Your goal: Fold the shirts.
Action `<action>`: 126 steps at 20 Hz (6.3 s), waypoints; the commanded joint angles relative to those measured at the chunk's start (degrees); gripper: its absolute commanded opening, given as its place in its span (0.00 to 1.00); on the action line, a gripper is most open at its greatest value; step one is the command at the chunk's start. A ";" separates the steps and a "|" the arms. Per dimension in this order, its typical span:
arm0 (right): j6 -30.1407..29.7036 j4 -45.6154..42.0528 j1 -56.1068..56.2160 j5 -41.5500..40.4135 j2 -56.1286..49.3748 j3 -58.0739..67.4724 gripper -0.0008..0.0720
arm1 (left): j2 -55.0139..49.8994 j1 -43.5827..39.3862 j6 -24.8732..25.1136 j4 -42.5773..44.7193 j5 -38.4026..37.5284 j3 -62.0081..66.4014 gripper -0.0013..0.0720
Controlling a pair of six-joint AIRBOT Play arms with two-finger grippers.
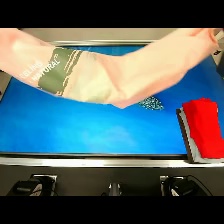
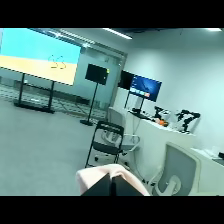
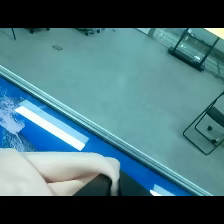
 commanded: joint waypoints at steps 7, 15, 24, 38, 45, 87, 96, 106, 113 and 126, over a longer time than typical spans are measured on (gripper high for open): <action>1.86 -10.01 0.00 12.57 -9.22 0.09 0.04 | -4.59 0.26 -5.88 16.04 -21.38 -5.88 0.05; 4.33 -3.76 0.00 -2.62 -45.44 0.11 0.04 | -12.72 0.26 -5.11 5.62 -24.79 -39.58 0.05; 3.96 -13.20 -3.37 12.02 -43.56 0.22 0.94 | -14.51 0.39 -1.62 5.75 -24.35 -41.66 0.05; -6.40 36.15 -23.21 11.52 -44.06 -33.94 0.78 | -14.51 0.31 -1.62 5.68 -24.35 -41.66 0.05; -6.38 40.46 -23.10 10.60 -48.83 -33.99 0.77 | -14.51 0.31 -1.64 5.66 -24.35 -41.66 0.05; -19.54 30.47 -34.58 25.94 -20.33 -2.71 0.04 | -14.80 0.26 -4.28 33.03 -27.76 -4.76 0.05; -16.24 29.90 -23.19 -12.74 -45.70 -10.64 0.04 | -39.63 0.35 -5.51 32.72 -18.16 -14.58 0.05; -10.38 25.86 -19.65 -6.78 -47.78 -9.18 0.90 | -51.91 2.49 1.07 21.07 -35.91 -8.87 0.99; -15.87 23.56 -26.80 22.29 -45.66 -11.85 0.84 | -37.05 18.64 5.20 6.47 -39.26 -29.38 0.56; -15.74 23.67 -26.69 25.49 -45.66 -14.14 0.77 | -36.61 19.78 5.99 1.03 -17.84 -45.53 0.67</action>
